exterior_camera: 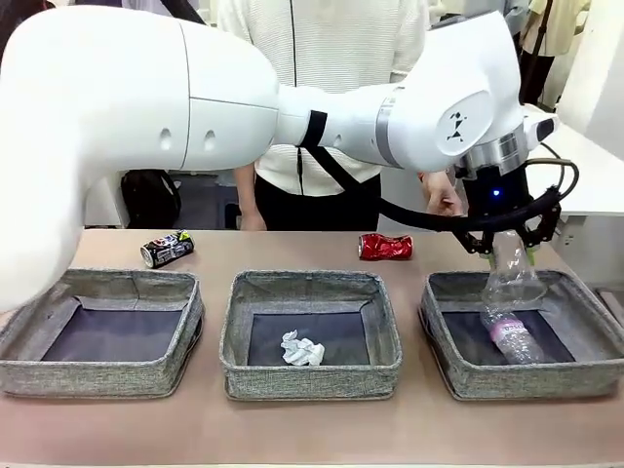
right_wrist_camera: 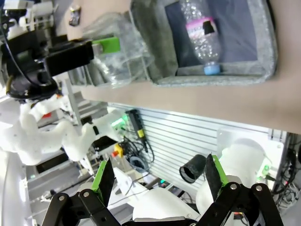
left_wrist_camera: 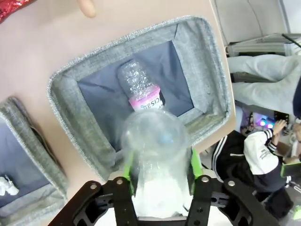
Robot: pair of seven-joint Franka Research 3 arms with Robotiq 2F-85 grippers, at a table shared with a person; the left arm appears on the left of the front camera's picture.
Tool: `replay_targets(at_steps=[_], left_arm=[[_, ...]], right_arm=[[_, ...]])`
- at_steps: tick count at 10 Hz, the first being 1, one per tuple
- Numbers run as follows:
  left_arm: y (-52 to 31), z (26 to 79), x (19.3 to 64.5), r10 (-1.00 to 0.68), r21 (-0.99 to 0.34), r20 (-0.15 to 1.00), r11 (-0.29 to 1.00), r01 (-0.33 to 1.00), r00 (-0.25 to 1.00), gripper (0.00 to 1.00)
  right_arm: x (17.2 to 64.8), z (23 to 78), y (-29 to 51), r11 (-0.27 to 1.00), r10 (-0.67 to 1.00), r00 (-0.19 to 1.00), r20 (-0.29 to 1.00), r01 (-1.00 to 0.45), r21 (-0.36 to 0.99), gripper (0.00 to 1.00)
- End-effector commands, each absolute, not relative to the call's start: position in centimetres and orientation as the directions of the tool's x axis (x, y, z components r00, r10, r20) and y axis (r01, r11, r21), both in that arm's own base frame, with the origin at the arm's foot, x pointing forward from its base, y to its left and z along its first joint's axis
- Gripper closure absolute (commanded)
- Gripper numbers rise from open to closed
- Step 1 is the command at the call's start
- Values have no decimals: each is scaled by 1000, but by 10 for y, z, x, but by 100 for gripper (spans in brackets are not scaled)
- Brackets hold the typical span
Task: Sort the waste into the appropriate baskets.
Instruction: Place the picked waste into the Fabric basket indicated by the person.
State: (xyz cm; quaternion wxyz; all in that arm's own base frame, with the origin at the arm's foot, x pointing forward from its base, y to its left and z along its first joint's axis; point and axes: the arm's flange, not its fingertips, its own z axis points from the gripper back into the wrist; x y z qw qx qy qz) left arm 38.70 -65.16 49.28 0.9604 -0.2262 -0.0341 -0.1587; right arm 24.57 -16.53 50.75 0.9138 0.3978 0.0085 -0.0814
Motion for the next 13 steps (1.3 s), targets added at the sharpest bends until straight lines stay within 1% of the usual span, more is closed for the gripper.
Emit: replay_targets(at_steps=[1, 5, 6, 7, 8, 9, 10, 11, 12, 13], left_arm=[[-656, 502, 393, -300, -430, 133, 841, 328, 944, 0], [-649, 507, 394, -291, -440, 127, 840, 317, 948, 0], [-642, 511, 394, -324, -428, 115, 837, 341, 939, 0], [-625, 519, 392, -418, -442, 65, 802, 402, 906, 0], [-592, 532, 390, -452, -405, 46, 807, 430, 891, 0], [-542, 545, 388, -451, -382, 7, 824, 419, 893, 0], [-495, 553, 385, -441, -413, -14, 820, 397, 897, 0], [-449, 557, 385, -339, -396, -38, 869, 297, 940, 0], [-407, 560, 383, -293, -452, -59, 860, 236, 954, 0], [-361, 563, 385, -260, -533, -75, 827, 182, 963, 0]], right_arm=[[250, 513, -163, 660, -162, 983, -90, 175, 730, 0], [250, 513, -163, 660, -162, 983, -90, 175, 730, 0], [250, 513, -163, 660, -162, 983, -90, 175, 730, 0], [250, 513, -163, 660, -162, 983, -90, 175, 730, 0], [246, 508, -165, 670, -142, 987, -80, 155, 725, 0], [260, 517, -153, 627, -412, 907, -83, 348, 697, 0], [273, 521, -134, 670, -395, 918, -29, 310, 675, 0], [287, 525, -113, 695, -278, 960, 21, 186, 694, 0], [307, 529, -95, 672, -239, 970, 41, 135, 728, 0], [328, 533, -73, 639, -224, 974, 35, 120, 760, 0]])
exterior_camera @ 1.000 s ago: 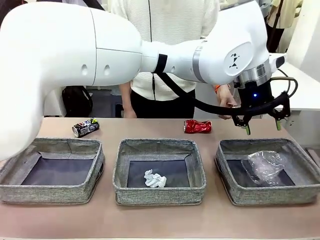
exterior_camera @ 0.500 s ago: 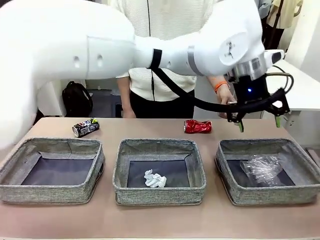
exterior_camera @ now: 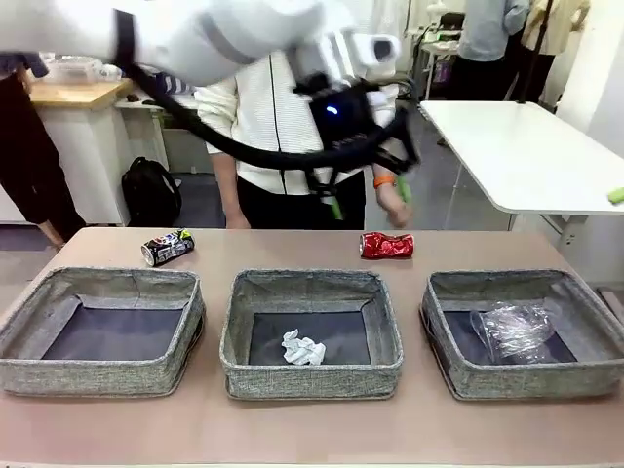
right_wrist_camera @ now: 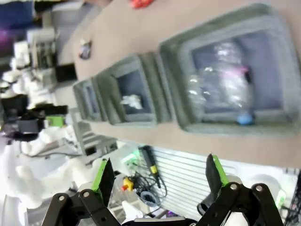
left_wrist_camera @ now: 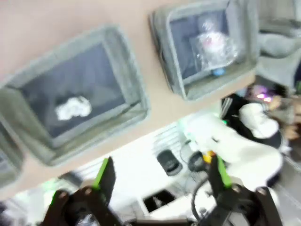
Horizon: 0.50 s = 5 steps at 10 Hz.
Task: Sort the waste into the appropriate baskets.
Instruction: Place the picked waste into the Fabric basket indicated by the person.
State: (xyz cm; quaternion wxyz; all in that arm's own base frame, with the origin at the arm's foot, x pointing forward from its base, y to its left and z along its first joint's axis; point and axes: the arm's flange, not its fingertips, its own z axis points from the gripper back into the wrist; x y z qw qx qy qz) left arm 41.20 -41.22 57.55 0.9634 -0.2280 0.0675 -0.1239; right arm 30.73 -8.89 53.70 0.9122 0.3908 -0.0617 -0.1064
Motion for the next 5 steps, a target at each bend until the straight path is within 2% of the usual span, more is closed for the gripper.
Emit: replay_targets(at_steps=[1, 2, 3, 5], left_arm=[[-323, 564, 390, -204, -585, -98, 803, 109, 974, 0], [-290, 564, 397, -101, -628, -159, 778, -22, 982, 0], [-260, 566, 402, -139, -682, -149, 732, 0, 979, 0], [-201, 562, 421, -240, -774, -215, 632, -15, 947, 0]], right_arm=[[343, 533, -52, 614, -144, 989, 31, 65, 787, 0], [355, 531, -32, 585, -78, 997, 5, 41, 810, 0], [366, 527, -15, 555, -109, 994, -2, 63, 829, 0], [377, 527, 11, 368, -15, 1000, 22, -16, 930, 0]])
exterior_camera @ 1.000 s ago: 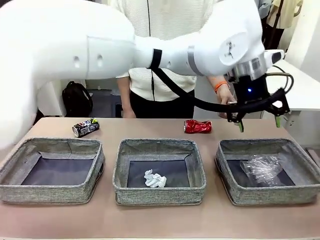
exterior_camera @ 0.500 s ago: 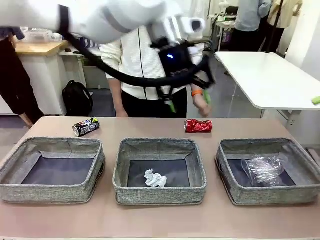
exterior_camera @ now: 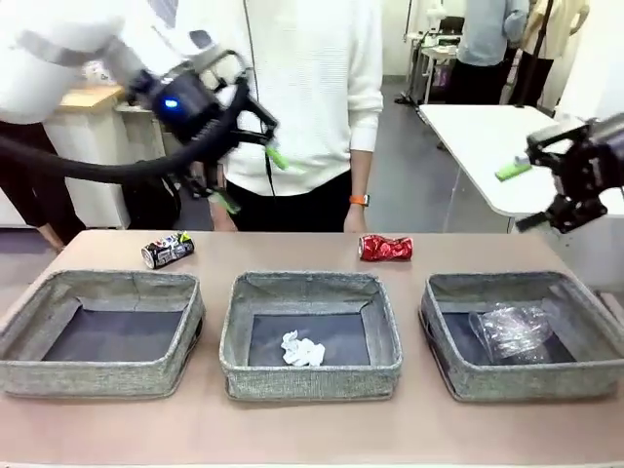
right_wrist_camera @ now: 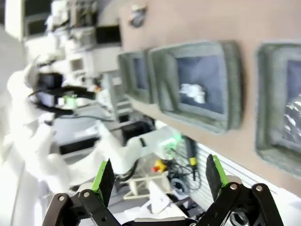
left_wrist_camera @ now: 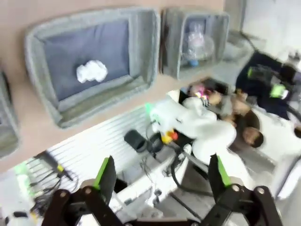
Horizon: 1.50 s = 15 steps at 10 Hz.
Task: Sort the waste into the appropriate baskets.
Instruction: Place the picked waste into the Fabric basket indicated by the person.
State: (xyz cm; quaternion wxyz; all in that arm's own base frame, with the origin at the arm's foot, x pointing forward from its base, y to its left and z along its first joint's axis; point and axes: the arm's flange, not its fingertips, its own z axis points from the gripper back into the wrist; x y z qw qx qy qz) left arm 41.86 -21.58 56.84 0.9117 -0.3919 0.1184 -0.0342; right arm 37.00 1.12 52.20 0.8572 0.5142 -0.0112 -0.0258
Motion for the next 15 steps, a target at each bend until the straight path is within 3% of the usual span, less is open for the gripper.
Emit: replay_targets(at_steps=[1, 2, 3, 5, 7, 8, 9, 10, 15], left_arm=[[-173, 557, 425, -396, -855, -180, 516, 55, 900, 0], [-145, 548, 425, -518, -919, -136, 383, 87, 845, 0], [-118, 540, 416, -533, -962, -35, 247, 116, 845, 0], [-54, 523, 372, -386, -988, 113, 52, 145, 915, 0], [-14, 506, 326, -226, -996, 70, 30, 78, 972, 0], [-10, 499, 312, -202, -995, -42, 92, -24, 978, 0], [-15, 508, 354, -310, -993, 88, 46, 107, 947, 0], [-15, 508, 354, -310, -993, 88, 46, 107, 947, 0], [-15, 508, 354, -310, -993, 88, 46, 107, 947, 0]], right_arm=[[381, 528, 16, 300, -21, 1000, 15, -8, 954, 0], [385, 530, 14, 222, -64, 998, -13, 27, 975, 0], [385, 531, 2, 192, -58, 997, -48, 59, 980, 0], [373, 534, -38, 149, -30, 997, -68, 72, 986, 0], [363, 530, -68, 198, -28, 994, -107, 110, 974, 0], [357, 529, -84, 184, 4, 995, -105, 102, 978, 0], [354, 526, -93, 241, 18, 993, -119, 111, 964, 0], [355, 525, -73, 172, -38, 994, -102, 107, 979, 0], [355, 525, -73, 172, -38, 994, -102, 107, 979, 0]])
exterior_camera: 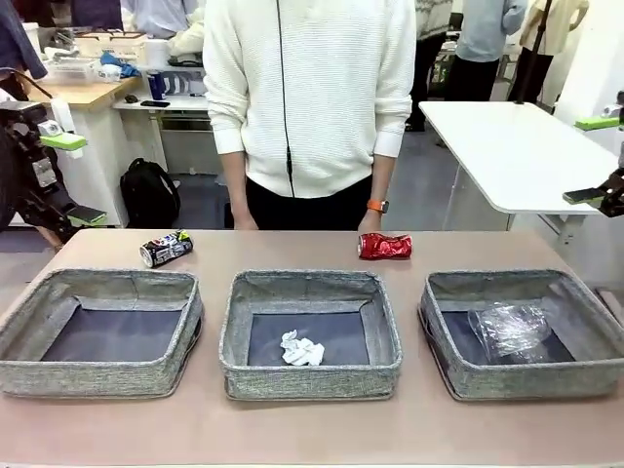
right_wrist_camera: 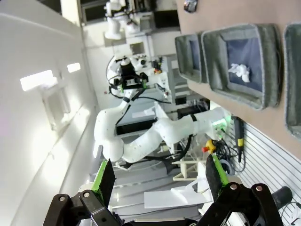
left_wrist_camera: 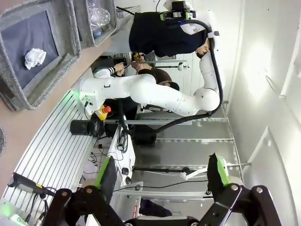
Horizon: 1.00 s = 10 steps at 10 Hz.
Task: Sort the waste into the appropriate baskets.
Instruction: Place the picked waste into the Fabric basket indicated by the person, then pick up the waste item pointed out by the person.
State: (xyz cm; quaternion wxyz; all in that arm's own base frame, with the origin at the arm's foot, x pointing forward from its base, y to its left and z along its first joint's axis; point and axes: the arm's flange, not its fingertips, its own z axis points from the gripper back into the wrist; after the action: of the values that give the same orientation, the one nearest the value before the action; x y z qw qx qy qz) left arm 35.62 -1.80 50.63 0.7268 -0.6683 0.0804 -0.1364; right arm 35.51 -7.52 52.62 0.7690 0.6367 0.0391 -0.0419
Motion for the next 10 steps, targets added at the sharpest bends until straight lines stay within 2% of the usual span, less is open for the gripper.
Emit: replay_targets(at_steps=[1, 10], left_arm=[[-15, 508, 354, -310, -993, 88, 46, 107, 947, 0], [-15, 508, 354, -310, -993, 88, 46, 107, 947, 0]], right_arm=[[355, 525, -73, 172, -38, 994, -102, 107, 979, 0], [355, 525, -73, 172, -38, 994, -102, 107, 979, 0]])
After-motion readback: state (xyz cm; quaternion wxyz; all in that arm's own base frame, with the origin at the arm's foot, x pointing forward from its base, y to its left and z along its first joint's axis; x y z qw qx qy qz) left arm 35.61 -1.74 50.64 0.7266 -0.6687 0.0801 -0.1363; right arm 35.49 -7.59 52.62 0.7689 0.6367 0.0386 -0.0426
